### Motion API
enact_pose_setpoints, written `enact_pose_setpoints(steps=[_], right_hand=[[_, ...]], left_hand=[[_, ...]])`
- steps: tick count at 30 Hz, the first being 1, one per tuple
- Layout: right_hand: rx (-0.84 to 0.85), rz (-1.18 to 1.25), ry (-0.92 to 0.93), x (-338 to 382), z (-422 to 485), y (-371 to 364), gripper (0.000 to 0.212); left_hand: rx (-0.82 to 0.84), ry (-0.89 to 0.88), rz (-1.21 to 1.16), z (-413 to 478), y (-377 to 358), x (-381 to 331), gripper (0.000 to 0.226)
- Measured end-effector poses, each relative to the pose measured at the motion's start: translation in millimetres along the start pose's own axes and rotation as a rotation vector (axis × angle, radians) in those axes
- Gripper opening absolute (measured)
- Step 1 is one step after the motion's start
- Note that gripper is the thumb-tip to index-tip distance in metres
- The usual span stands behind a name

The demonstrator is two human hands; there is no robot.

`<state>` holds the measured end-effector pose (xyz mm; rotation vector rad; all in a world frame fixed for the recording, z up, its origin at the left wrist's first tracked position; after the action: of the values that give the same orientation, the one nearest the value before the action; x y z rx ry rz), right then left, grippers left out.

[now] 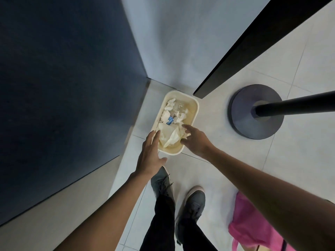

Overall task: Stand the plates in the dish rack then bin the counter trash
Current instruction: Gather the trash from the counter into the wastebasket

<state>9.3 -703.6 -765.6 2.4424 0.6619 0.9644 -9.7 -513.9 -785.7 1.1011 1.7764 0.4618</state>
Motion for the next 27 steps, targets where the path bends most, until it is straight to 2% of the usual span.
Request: enact_pose_setpoints(steps=[4, 8, 14, 18, 21, 27], right_hand=[[0.08, -0.22, 0.14, -5, -40, 12, 0.07], [0.146, -0.334, 0.23, -10, -83, 20, 0.072], [0.251, -0.381, 0.206, -16, -167, 29, 0.068], [0.28, -0.33, 0.123, -8, -231, 50, 0.053], [0.274, -0.281, 0.137, 8, -280, 65, 0.038], [0.265, -0.27, 0.32, 49, -361, 92, 0.023]], left_hand=[[0.034, 0.021, -0.002, -26, 10, -8, 0.097], [0.102, 0.07, -0.025, -61, 26, -23, 0.083], [0.219, 0.179, -0.056, -136, 53, -42, 0.063], [0.27, 0.271, -0.085, -207, 81, -55, 0.038], [0.296, 0.339, -0.149, -257, 111, -67, 0.016], [0.143, 0.356, -0.265, -329, 170, -94, 0.016]])
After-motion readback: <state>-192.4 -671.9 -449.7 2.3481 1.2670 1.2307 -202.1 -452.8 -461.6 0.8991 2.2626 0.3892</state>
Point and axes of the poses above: each hand's wrist, its own z-axis towards the middle knuckle, its own y-axis out of the back of the hand, x = y × z, the point moved 2 cm from there along z, towards the middle knuckle, and after that the axes turned 11 degrees about -x, right-handed, at the moved point
